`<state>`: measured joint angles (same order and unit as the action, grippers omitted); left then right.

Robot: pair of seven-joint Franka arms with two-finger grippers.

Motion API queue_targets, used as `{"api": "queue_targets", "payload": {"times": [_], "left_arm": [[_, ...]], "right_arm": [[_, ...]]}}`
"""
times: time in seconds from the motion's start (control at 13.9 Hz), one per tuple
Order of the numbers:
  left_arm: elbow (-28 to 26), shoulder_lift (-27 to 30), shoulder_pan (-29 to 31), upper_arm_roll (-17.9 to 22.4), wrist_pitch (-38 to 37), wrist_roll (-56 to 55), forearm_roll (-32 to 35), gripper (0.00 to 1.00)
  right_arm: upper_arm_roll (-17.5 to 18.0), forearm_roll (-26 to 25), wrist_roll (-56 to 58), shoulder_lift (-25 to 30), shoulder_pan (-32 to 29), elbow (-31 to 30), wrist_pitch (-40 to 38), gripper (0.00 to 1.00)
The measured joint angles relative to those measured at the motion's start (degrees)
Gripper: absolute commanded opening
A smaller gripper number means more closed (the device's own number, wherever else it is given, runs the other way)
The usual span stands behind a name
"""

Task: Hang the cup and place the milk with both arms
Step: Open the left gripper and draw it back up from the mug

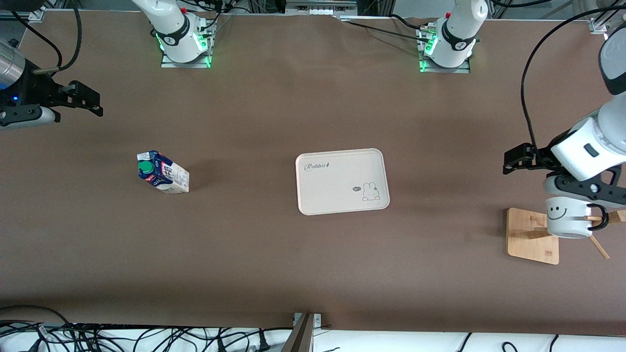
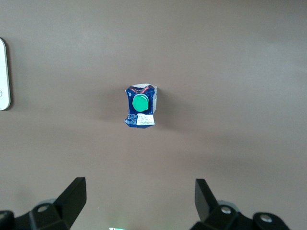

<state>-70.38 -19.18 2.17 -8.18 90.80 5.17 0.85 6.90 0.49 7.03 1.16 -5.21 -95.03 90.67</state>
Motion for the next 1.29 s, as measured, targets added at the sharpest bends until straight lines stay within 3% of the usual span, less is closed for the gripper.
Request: {"api": "queue_targets", "payload": {"times": [0.14,0.43,0.57,1.29], "left_arm": [[-2.6,3.1,-0.3,1.2,1.7,-0.4,0.7,1.0],[-21.4,15.7,-3.3,6.1,9.0,-0.4,1.3,1.0],[-27.4,18.9,-4.2,6.5,11.5,-0.5,1.3,1.0],[-29.2,21.1,-5.8,6.7,13.1,-0.6,1.3,1.0]], "right_arm": [[-1.3,0.0,0.0,0.0,0.9,0.0,-0.1,1.0],[-3.2,0.0,0.0,0.0,2.4,0.0,-0.1,1.0],[-3.2,0.0,0.0,0.0,2.4,0.0,-0.1,1.0],[-3.4,0.0,0.0,-0.5,2.5,0.0,0.7,1.0]]}}
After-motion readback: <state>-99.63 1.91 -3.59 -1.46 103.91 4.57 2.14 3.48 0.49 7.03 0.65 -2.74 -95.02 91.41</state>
